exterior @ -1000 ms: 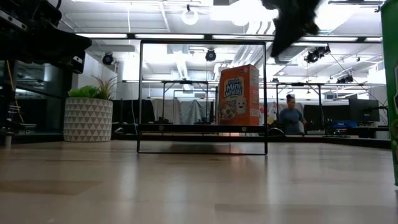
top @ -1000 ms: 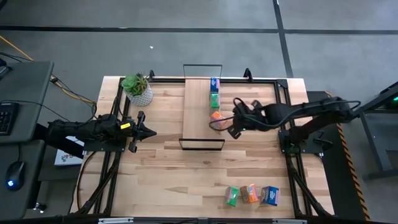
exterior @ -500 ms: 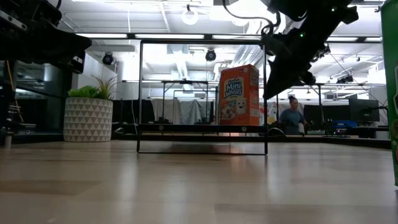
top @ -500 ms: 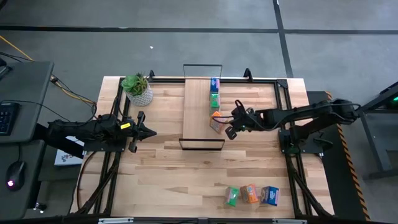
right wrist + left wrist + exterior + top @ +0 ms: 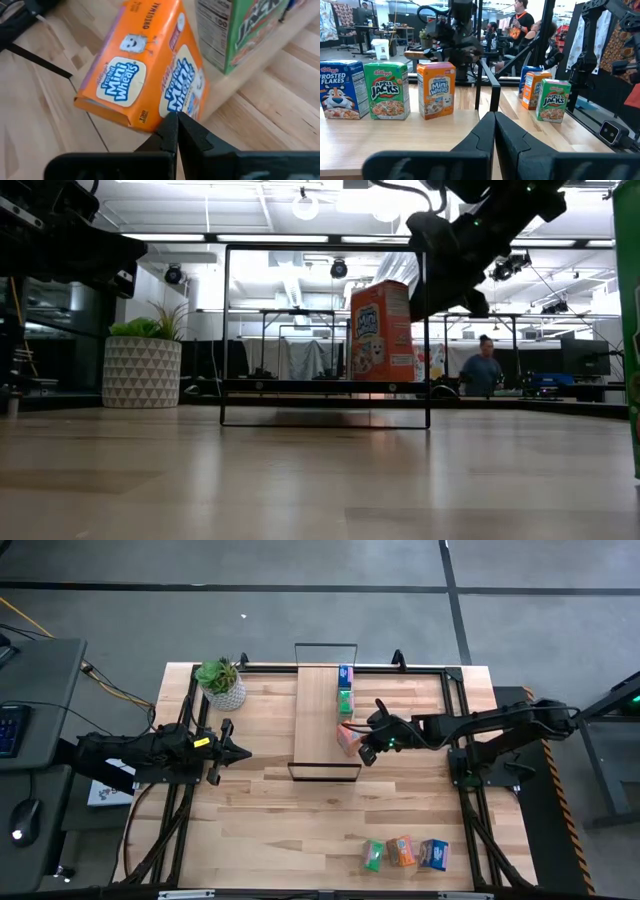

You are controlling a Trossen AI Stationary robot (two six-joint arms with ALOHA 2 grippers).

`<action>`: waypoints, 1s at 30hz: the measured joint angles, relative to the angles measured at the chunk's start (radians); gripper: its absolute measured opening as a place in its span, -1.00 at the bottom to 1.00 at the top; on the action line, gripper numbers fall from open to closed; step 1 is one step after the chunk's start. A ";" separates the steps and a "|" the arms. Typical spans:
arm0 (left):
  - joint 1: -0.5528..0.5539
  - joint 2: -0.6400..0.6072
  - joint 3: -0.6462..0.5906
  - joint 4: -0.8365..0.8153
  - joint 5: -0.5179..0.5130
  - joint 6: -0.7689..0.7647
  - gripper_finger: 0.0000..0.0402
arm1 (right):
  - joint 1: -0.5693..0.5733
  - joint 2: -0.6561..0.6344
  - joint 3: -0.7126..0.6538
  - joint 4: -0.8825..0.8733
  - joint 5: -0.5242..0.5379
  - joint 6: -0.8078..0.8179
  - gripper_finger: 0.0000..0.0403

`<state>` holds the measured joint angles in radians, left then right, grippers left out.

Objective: Stack cereal on shelf
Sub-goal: Put the top orange cereal box on the shelf

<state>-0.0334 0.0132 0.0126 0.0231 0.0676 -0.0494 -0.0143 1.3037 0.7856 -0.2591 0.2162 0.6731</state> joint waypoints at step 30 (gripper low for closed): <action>0.000 0.000 0.000 0.000 0.000 0.000 -0.98 | -0.032 0.000 0.200 -0.191 0.004 -0.111 -1.00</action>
<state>-0.0334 0.0131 0.0125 0.0229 0.0677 -0.0493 -0.0460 1.3037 0.9856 -0.4499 0.2200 0.5617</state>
